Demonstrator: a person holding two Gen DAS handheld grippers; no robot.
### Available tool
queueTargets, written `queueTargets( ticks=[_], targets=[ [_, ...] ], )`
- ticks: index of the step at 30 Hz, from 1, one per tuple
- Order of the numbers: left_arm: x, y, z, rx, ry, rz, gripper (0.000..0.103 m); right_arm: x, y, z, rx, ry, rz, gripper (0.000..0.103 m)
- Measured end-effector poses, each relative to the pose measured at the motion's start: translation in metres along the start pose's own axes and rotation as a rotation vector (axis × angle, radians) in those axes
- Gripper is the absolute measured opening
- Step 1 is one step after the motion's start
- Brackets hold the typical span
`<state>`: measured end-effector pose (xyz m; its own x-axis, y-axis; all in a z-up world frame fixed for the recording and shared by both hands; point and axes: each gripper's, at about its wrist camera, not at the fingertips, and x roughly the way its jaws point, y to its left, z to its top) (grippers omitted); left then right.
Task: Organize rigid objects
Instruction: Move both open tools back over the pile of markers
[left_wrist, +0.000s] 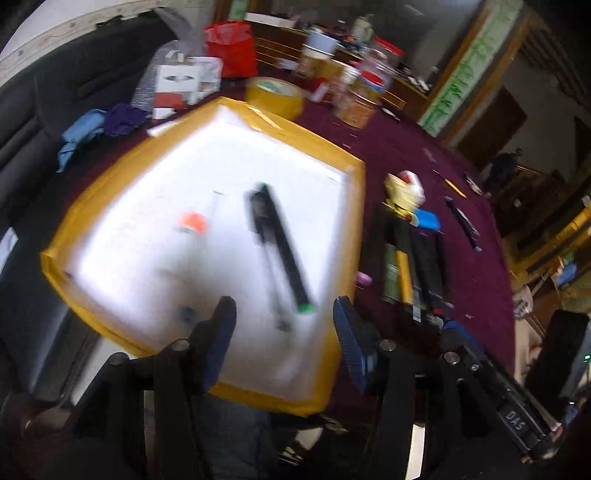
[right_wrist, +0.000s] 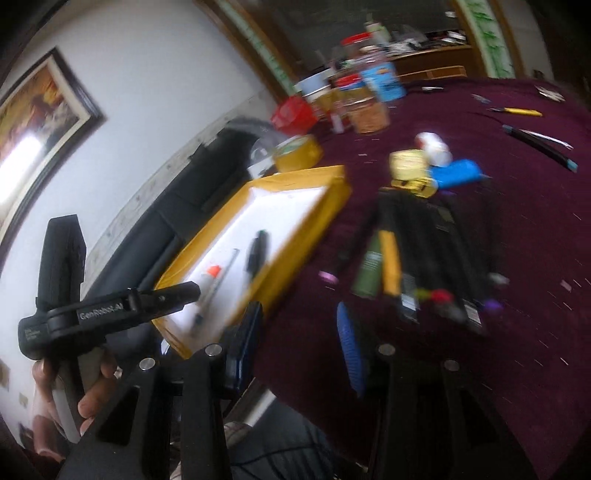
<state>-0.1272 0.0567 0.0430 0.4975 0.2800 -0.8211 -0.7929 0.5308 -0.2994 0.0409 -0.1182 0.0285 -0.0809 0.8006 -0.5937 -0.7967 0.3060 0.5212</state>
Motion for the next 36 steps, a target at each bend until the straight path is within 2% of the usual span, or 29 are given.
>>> queueTargets(
  ticks=[5, 8, 14, 23, 27, 30, 32, 36],
  targets=[
    [0.013, -0.041, -0.015, 0.048, 0.064, -0.064, 0.053, -0.033, -0.041, -0.01, 0.068, -0.035, -0.047, 0.037],
    [0.018, -0.063, -0.025, 0.103, 0.093, -0.062, 0.053, -0.045, -0.06, -0.01, 0.109, -0.052, -0.066, 0.037],
    [0.022, -0.082, -0.037, 0.162, 0.121, -0.07, 0.053, -0.047, -0.09, -0.004, 0.173, -0.048, -0.12, 0.037],
    [0.015, -0.081, -0.032, 0.171, 0.058, -0.123, 0.053, -0.015, -0.117, 0.023, 0.217, 0.026, -0.248, 0.032],
    [0.018, -0.078, -0.027, 0.175, 0.07, -0.142, 0.053, 0.001, -0.119, 0.04, 0.19, 0.042, -0.284, 0.028],
    [0.022, -0.075, -0.024, 0.161, 0.084, -0.154, 0.053, 0.015, -0.125, 0.054, 0.191, 0.055, -0.323, 0.021],
    [0.024, -0.074, -0.023, 0.157, 0.091, -0.158, 0.053, 0.022, -0.13, 0.065, 0.204, 0.038, -0.324, 0.02],
    [0.028, -0.074, -0.022, 0.148, 0.102, -0.166, 0.053, 0.045, -0.139, 0.077, 0.205, 0.072, -0.333, 0.02]
  ],
)
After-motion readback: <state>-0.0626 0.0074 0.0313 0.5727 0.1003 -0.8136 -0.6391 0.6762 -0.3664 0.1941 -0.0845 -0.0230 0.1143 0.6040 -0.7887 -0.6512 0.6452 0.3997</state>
